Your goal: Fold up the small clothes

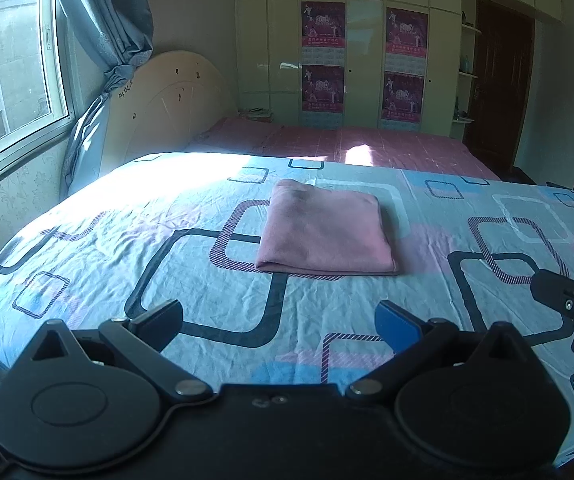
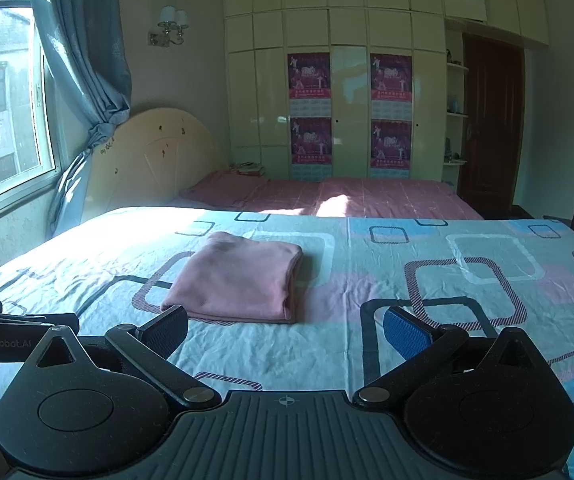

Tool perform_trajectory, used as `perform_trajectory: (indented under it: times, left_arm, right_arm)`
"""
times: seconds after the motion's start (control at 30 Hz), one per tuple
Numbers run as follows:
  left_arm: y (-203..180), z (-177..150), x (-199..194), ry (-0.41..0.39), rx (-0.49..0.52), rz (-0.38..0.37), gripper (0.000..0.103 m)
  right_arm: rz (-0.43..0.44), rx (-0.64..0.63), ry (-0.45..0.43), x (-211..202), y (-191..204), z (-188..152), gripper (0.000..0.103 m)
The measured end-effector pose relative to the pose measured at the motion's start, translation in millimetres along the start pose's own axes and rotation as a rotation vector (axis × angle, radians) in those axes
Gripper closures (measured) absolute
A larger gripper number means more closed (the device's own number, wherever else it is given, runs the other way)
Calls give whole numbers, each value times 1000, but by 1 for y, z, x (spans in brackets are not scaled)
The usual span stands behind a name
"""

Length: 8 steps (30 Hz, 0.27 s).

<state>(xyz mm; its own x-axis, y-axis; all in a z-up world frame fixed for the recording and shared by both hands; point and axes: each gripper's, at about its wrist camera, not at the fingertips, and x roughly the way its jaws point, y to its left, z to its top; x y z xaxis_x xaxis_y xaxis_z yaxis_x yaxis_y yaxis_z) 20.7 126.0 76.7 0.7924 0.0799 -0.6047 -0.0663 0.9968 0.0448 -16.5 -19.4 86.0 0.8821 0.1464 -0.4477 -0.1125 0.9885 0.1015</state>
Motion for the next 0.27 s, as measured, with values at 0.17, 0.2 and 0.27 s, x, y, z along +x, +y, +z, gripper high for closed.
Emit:
perform_trajectory:
  times: [0.17, 0.2, 0.27]
  left_arm:
    - [-2, -1, 5, -34, -4, -12, 2]
    - [-3, 1, 7, -33, -3, -11, 1]
    - [-5, 4, 15, -20, 13, -27, 0]
  right_arm:
    - [-7, 4, 13, 8, -3, 0, 0]
    - [-9, 3, 17, 10, -4, 0, 0]
    - [-20, 2, 26, 14, -6, -1, 0]
